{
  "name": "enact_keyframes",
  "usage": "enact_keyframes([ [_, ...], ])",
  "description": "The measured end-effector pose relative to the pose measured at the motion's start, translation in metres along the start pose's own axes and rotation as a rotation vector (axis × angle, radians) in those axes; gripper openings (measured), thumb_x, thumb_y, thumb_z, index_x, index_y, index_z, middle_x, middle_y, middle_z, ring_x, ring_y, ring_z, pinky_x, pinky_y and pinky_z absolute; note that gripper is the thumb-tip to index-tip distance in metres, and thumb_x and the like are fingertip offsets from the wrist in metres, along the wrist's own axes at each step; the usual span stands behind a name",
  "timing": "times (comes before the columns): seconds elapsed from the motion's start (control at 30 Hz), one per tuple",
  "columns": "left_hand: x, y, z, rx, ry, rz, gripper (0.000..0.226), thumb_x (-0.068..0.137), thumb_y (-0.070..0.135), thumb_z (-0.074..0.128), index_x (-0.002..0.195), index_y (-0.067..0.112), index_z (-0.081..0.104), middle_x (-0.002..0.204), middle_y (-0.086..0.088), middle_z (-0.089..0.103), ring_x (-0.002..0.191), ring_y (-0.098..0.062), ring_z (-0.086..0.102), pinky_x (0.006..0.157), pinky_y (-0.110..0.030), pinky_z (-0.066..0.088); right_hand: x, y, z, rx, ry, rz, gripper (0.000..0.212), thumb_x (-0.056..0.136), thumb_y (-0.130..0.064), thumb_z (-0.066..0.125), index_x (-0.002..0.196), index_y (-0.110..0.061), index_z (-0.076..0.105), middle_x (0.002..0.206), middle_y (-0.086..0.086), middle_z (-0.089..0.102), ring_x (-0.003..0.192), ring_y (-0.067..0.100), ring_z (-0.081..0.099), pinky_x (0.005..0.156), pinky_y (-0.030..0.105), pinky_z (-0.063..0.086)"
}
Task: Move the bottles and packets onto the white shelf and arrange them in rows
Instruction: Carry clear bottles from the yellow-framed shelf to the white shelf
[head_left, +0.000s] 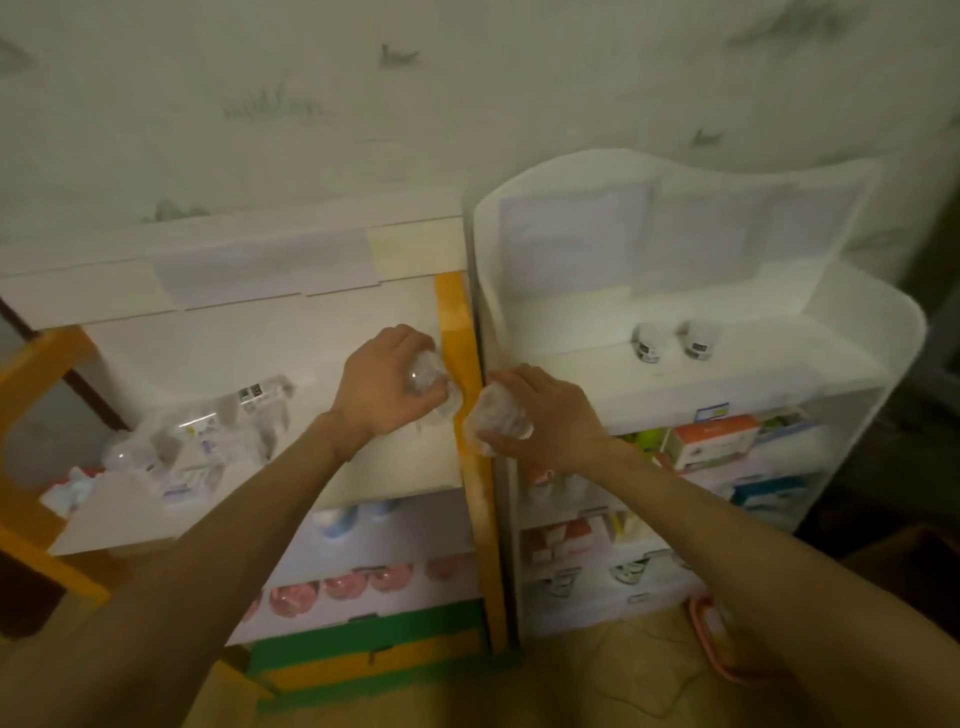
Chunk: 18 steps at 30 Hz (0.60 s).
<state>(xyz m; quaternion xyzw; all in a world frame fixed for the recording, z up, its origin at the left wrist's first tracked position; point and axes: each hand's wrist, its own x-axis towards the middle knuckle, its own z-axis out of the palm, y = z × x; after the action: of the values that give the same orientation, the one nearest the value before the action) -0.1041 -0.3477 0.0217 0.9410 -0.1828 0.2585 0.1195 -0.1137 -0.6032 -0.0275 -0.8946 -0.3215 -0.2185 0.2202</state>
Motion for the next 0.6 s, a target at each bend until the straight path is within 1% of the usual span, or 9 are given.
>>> enact_keyframes([
  [0.07, 0.018, 0.038, 0.014, -0.011, 0.014, 0.017, 0.046, 0.078, 0.053, 0.069, 0.113, 0.023, 0.061, 0.106, 0.006, 0.06, 0.093, -0.014, 0.057, 0.074, -0.03, 0.049, -0.017, 0.028, -0.027, 0.015, 0.071, 0.052, 0.076, 0.081, -0.064, 0.066, 0.139, -0.02, 0.047, 0.131, -0.002, 0.055, 0.111, 0.018, 0.059, 0.079, 0.038, 0.057],
  [0.13, 0.034, 0.078, 0.031, -0.017, 0.022, 0.029, 0.046, 0.08, 0.052, 0.07, 0.115, 0.023, 0.062, 0.108, 0.006, 0.06, 0.096, -0.014, 0.057, 0.075, -0.03, 0.051, -0.04, 0.059, -0.053, 0.011, 0.115, 0.135, 0.078, 0.082, -0.061, 0.067, 0.143, -0.021, 0.042, 0.137, -0.003, 0.05, 0.115, 0.016, 0.056, 0.083, 0.035, 0.056],
  [0.2, 0.048, 0.116, 0.051, -0.018, -0.01, 0.034, 0.05, 0.081, 0.056, 0.068, 0.119, 0.023, 0.062, 0.115, 0.007, 0.061, 0.101, -0.013, 0.058, 0.078, -0.03, 0.051, -0.064, 0.09, -0.076, -0.005, 0.124, 0.236, 0.081, 0.081, -0.063, 0.066, 0.146, -0.025, 0.036, 0.145, -0.005, 0.042, 0.123, 0.013, 0.052, 0.089, 0.033, 0.051],
  [0.3, 0.067, 0.164, 0.084, -0.021, -0.094, 0.098, 0.058, 0.083, 0.064, 0.063, 0.124, 0.024, 0.059, 0.124, 0.006, 0.057, 0.108, -0.014, 0.056, 0.083, -0.032, 0.051, -0.102, 0.135, -0.106, -0.085, 0.098, 0.343, 0.08, 0.083, -0.063, 0.063, 0.147, -0.027, 0.033, 0.151, -0.006, 0.037, 0.131, 0.015, 0.046, 0.095, 0.037, 0.051],
  [0.4, 0.086, 0.206, 0.118, -0.026, -0.154, 0.151, 0.061, 0.083, 0.07, 0.058, 0.127, 0.028, 0.057, 0.129, 0.009, 0.053, 0.111, -0.013, 0.053, 0.088, -0.035, 0.051, -0.138, 0.175, -0.129, -0.133, 0.066, 0.364, 0.075, 0.085, -0.061, 0.062, 0.145, -0.025, 0.035, 0.149, -0.003, 0.038, 0.128, 0.018, 0.048, 0.093, 0.042, 0.054],
  [0.5, 0.107, 0.245, 0.149, -0.038, -0.214, 0.222, 0.061, 0.083, 0.068, 0.059, 0.13, 0.029, 0.056, 0.133, 0.009, 0.052, 0.115, -0.014, 0.052, 0.092, -0.035, 0.05, -0.167, 0.209, -0.147, -0.149, 0.047, 0.426, 0.076, 0.086, -0.059, 0.062, 0.147, -0.022, 0.034, 0.149, -0.001, 0.036, 0.128, 0.018, 0.046, 0.098, 0.04, 0.05],
  [0.6, 0.133, 0.279, 0.179, -0.031, -0.29, 0.323, 0.06, 0.085, 0.065, 0.06, 0.133, 0.03, 0.053, 0.138, 0.007, 0.049, 0.122, -0.017, 0.049, 0.097, -0.037, 0.048, -0.186, 0.244, -0.16, -0.199, 0.019, 0.507, 0.072, 0.089, -0.058, 0.058, 0.145, -0.02, 0.034, 0.144, 0.0, 0.04, 0.122, 0.02, 0.049, 0.094, 0.039, 0.051],
])
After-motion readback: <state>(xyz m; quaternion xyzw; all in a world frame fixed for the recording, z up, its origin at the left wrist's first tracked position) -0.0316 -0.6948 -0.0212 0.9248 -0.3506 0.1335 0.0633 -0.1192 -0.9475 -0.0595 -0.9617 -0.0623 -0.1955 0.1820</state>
